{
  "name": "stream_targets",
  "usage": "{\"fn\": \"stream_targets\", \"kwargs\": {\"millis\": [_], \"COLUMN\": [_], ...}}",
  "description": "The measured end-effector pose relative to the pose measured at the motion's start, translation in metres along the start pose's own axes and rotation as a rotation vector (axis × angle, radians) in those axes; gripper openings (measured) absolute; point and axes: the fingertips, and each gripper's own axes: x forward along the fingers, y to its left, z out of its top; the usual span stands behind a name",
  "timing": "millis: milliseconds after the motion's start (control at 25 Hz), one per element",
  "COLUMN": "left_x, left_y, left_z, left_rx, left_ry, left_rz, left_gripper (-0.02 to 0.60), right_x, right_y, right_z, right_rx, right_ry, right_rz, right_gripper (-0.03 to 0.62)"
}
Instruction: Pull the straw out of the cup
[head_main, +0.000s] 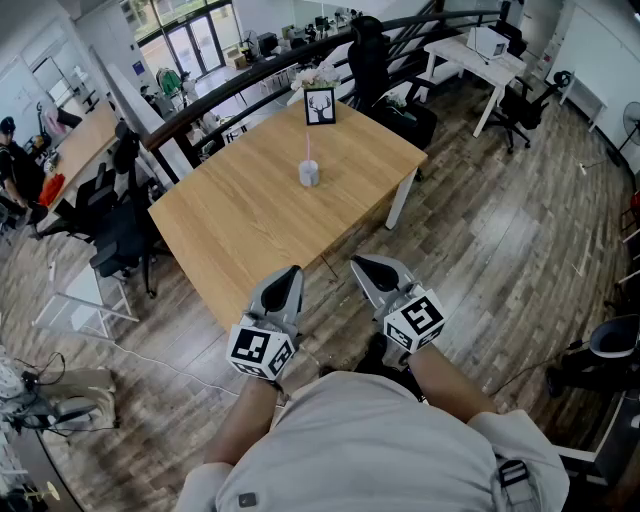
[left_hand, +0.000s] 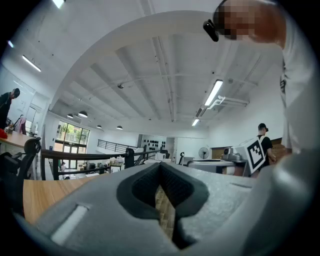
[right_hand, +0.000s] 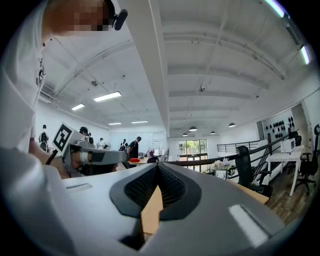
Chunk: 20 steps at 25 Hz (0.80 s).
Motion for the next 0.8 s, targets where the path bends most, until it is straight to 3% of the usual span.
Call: {"fn": "stream_targets", "kwargs": {"millis": [440,800], "left_x": [0.024,0.09], "left_y": [0.006,0.006], "left_z": [-0.003,-0.011], "left_rx": [-0.01,-0.017], "left_ry": [0.012,0.028], "left_rz": [0.02,0.027], "left_gripper": [0.003,0.003], "right_x": [0.006,0.009], "right_y": [-0.024,-0.092], "right_z": [0.001,-0.007], "right_rx": [0.012,0.052], "right_ry": [-0.011,-0.002], "right_rz": [0.015,0.018], "right_gripper": [0.009,0.009]}}
